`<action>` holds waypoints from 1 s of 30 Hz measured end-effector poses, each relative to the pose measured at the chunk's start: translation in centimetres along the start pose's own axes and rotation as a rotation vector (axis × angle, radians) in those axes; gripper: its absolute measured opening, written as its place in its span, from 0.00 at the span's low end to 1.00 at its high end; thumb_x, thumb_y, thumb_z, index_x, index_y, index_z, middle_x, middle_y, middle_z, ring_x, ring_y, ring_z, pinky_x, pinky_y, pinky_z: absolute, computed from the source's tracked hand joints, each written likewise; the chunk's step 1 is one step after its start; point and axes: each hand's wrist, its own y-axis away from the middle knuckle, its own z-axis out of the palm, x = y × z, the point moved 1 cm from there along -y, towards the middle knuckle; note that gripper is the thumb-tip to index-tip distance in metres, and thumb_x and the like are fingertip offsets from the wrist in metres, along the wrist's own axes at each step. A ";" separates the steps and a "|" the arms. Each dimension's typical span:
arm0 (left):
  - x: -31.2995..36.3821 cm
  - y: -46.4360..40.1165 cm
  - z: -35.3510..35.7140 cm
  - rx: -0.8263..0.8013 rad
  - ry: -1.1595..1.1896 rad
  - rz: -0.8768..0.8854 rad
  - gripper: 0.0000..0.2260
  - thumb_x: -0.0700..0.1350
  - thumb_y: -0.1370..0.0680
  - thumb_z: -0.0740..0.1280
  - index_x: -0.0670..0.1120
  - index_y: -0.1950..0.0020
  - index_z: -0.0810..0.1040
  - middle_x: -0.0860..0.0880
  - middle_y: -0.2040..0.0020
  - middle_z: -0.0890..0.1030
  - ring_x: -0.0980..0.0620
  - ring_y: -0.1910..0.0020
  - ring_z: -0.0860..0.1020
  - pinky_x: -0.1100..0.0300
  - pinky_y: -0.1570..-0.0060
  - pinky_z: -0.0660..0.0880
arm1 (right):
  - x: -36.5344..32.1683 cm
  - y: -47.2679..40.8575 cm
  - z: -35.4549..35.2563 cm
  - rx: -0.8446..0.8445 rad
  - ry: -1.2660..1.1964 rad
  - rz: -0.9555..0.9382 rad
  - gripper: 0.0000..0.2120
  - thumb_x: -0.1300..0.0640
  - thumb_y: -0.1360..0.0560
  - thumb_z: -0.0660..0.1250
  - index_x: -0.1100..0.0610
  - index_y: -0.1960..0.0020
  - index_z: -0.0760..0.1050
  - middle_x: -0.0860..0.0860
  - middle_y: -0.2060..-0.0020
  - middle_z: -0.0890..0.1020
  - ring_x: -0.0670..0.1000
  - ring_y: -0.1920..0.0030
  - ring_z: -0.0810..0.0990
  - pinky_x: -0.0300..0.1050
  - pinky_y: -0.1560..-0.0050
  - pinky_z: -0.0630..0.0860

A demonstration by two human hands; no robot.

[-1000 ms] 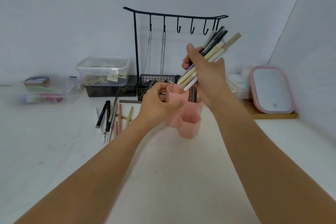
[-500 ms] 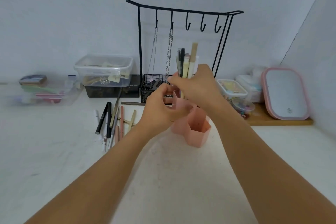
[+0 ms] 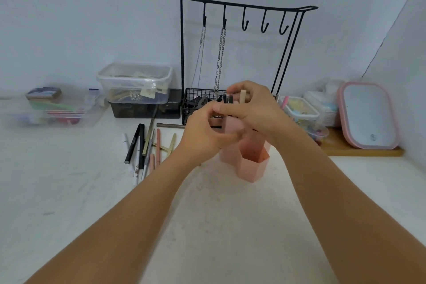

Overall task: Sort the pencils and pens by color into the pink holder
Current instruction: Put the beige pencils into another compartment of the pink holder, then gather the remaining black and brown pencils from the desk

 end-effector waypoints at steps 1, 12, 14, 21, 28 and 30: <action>-0.1 0.0 0.0 -0.005 -0.011 0.004 0.25 0.45 0.34 0.83 0.51 0.39 0.79 0.51 0.47 0.85 0.52 0.49 0.85 0.51 0.50 0.84 | -0.2 -0.1 -0.3 -0.012 -0.006 -0.018 0.27 0.51 0.34 0.82 0.52 0.39 0.76 0.46 0.49 0.82 0.44 0.50 0.83 0.36 0.56 0.78; -0.9 0.1 0.0 0.111 -0.199 0.078 0.22 0.48 0.32 0.82 0.51 0.42 0.79 0.48 0.53 0.80 0.52 0.57 0.77 0.64 0.58 0.76 | -4.0 2.5 -2.6 -0.316 0.752 0.033 0.12 0.50 0.32 0.78 0.59 0.61 0.85 0.54 0.69 0.85 0.52 0.67 0.86 0.44 0.68 0.81; -1.1 0.2 -0.2 0.092 -0.248 0.096 0.22 0.49 0.32 0.82 0.51 0.42 0.79 0.47 0.53 0.80 0.49 0.57 0.78 0.60 0.56 0.77 | -2.3 2.3 -1.7 -0.483 0.852 0.159 0.11 0.54 0.29 0.76 0.62 0.54 0.83 0.55 0.67 0.85 0.51 0.67 0.87 0.41 0.69 0.81; -1.6 0.7 -1.8 0.124 -0.298 0.015 0.18 0.48 0.27 0.78 0.50 0.39 0.80 0.51 0.51 0.82 0.53 0.54 0.81 0.69 0.53 0.77 | 0.2 0.9 -0.2 -0.336 1.068 0.135 0.12 0.54 0.24 0.71 0.62 0.49 0.79 0.54 0.66 0.84 0.53 0.66 0.86 0.51 0.56 0.85; -0.1 1.2 -5.6 0.193 -0.374 -0.058 0.08 0.49 0.24 0.76 0.49 0.48 0.83 0.52 0.57 0.84 0.56 0.60 0.80 0.72 0.60 0.73 | 1.6 0.1 -1.6 -0.193 0.994 0.154 0.19 0.55 0.26 0.73 0.61 0.38 0.75 0.53 0.60 0.80 0.53 0.66 0.84 0.47 0.63 0.83; -0.2 1.8 -7.1 0.171 -0.451 -0.053 0.08 0.50 0.24 0.76 0.49 0.48 0.82 0.53 0.57 0.84 0.57 0.59 0.81 0.75 0.60 0.72 | 1.8 0.0 -1.5 -0.173 0.974 0.165 0.20 0.56 0.26 0.73 0.61 0.37 0.75 0.54 0.59 0.81 0.54 0.65 0.84 0.49 0.62 0.84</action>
